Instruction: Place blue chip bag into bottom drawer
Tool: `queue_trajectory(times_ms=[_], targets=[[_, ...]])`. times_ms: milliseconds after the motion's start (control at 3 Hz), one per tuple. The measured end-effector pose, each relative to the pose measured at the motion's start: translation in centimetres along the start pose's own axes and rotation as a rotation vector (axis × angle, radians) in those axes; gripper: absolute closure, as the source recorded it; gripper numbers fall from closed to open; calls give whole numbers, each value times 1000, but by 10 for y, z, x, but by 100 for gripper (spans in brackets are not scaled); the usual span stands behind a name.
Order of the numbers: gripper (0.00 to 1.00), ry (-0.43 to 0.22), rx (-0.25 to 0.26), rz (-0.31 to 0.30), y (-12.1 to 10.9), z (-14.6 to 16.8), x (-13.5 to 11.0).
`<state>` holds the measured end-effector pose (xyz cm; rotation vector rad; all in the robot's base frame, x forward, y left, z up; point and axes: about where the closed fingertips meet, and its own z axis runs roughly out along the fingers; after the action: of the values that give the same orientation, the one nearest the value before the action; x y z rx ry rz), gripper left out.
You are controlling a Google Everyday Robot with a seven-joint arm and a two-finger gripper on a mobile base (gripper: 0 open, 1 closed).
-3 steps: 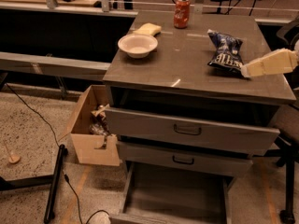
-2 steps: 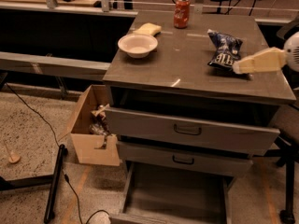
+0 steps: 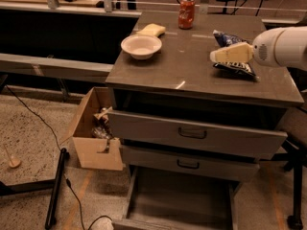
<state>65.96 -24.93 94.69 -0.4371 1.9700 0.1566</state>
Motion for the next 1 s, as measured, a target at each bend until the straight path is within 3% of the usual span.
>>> queue_trajectory(times_ms=[667,1000], targets=[[0,-52,24,52,-32,64,15],[17,-42,48,67,-50,85,29]])
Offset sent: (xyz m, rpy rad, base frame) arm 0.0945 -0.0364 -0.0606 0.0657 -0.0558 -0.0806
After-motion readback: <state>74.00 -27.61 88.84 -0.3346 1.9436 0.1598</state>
